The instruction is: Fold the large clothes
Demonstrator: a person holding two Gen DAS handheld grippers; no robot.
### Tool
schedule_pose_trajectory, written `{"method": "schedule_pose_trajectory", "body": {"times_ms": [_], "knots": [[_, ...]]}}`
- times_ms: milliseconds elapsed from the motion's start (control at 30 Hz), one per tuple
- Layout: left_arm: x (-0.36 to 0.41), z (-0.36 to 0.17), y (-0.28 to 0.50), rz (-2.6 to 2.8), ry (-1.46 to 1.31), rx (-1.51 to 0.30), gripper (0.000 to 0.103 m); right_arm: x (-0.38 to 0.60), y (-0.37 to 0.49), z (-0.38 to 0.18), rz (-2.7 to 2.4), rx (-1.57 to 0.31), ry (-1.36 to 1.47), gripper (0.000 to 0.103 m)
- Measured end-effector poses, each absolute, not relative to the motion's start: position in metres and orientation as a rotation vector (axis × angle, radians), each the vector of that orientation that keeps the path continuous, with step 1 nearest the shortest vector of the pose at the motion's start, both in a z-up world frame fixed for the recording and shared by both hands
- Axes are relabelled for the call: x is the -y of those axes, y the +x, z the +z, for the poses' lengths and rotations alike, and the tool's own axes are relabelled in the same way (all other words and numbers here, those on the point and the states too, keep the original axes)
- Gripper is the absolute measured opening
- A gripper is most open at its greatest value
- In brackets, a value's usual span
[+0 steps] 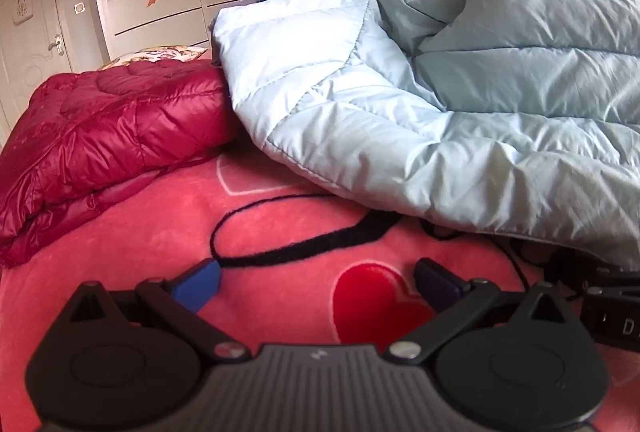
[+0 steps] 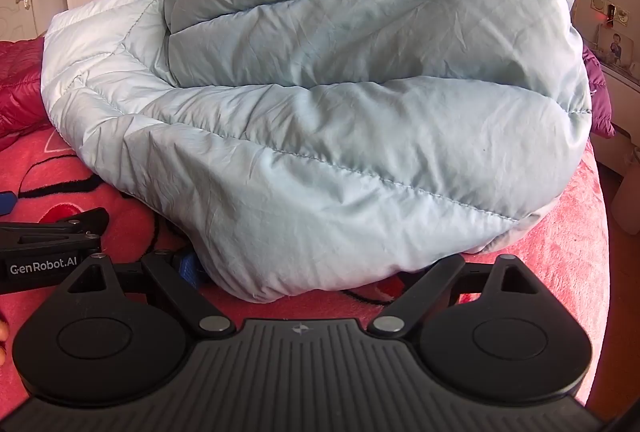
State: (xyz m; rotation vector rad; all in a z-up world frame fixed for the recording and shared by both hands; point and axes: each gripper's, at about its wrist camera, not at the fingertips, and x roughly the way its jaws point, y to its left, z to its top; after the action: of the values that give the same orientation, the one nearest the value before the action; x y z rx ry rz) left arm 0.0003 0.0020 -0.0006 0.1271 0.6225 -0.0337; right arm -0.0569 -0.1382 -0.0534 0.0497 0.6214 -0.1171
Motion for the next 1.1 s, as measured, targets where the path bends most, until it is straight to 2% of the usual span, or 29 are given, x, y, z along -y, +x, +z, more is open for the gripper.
{"method": "schedule_pose_trajectory", "body": {"times_ms": [333, 767, 967, 1100], "knots": [[-0.002, 0.003, -0.002, -0.045, 0.119, -0.639, 0.103, 0.138, -0.057, -0.053, -0.117, -0.62, 0.049, 0.103], [-0.035, 0.03, -0.052, -0.201, -0.019, -0.685, 0.102, 0.123, -0.07, -0.045, -0.127, -0.657, 0.023, 0.103], [-0.051, 0.079, -0.067, -0.227, -0.067, -0.663, 0.102, 0.132, -0.117, -0.029, -0.093, -0.649, 0.203, 0.103], [-0.055, 0.125, -0.076, -0.224, -0.015, -0.578, 0.102, 0.13, -0.148, 0.002, -0.188, -0.629, 0.117, 0.103]]}}
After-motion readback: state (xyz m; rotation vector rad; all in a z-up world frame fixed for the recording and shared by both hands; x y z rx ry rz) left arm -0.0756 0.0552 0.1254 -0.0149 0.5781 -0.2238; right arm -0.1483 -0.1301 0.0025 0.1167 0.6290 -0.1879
